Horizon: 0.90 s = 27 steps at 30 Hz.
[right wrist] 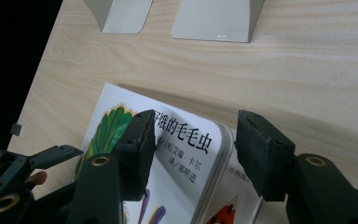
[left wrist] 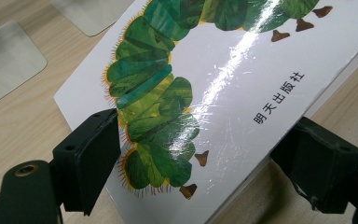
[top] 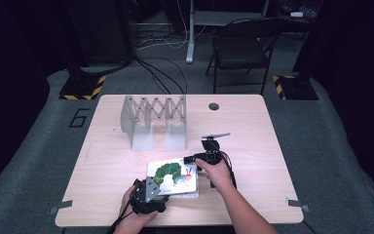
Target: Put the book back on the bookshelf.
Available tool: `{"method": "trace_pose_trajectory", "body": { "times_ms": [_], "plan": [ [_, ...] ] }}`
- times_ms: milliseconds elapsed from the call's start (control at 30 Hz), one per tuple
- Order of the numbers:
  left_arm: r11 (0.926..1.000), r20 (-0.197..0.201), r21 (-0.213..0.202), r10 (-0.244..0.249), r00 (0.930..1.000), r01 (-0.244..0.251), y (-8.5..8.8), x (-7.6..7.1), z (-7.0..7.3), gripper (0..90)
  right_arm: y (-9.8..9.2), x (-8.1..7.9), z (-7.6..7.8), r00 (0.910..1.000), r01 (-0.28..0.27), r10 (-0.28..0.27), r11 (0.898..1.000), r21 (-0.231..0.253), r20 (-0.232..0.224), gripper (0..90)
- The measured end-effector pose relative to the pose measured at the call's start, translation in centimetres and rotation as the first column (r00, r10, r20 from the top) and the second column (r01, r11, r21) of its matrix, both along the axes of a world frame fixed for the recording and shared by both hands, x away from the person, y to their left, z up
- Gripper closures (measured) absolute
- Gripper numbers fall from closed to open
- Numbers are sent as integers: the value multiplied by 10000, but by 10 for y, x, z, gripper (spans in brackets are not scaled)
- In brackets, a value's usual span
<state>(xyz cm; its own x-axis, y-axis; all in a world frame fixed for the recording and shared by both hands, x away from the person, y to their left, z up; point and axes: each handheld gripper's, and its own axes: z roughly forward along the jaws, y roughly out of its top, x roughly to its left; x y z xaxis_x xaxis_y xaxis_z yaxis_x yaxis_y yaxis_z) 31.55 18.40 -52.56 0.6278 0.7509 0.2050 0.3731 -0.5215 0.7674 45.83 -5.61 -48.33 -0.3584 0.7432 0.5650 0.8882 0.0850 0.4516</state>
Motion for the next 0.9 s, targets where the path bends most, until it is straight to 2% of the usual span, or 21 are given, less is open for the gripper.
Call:
{"method": "trace_pose_trajectory", "body": {
  "times_ms": [300, 567, 600, 700, 733, 900],
  "plan": [
    [10000, 23, 14, -20, 10000, 20, 0, 0, 0, 164, 9, 1, -5, 9995, -300, 301, 9994, 142, -112, 478],
    [10000, 20, 18, -27, 10000, 27, 0, 0, 0, 163, 9, 0, -2, 9996, -249, 252, 9995, 192, -155, 514],
    [9998, -123, 47, -183, 9998, 184, 1, 1, 1, 162, 9, 0, -2, 9995, -304, 305, 9994, 185, -37, 520],
    [9997, -179, 124, -204, 9996, 206, 1, 2, 2, 154, 8, 0, -2, 9997, -253, 254, 9994, 246, -28, 533],
    [9996, -212, 139, -234, 9995, 237, 2, 2, 2, 152, 8, 1, -1, 9996, -184, 191, 9993, 322, -222, 538],
    [9995, -484, 182, -231, 9986, 240, 3, 2, 5, 156, 7, 1, -2, 9995, -214, 220, 9994, 287, -215, 540]
  ]
}}
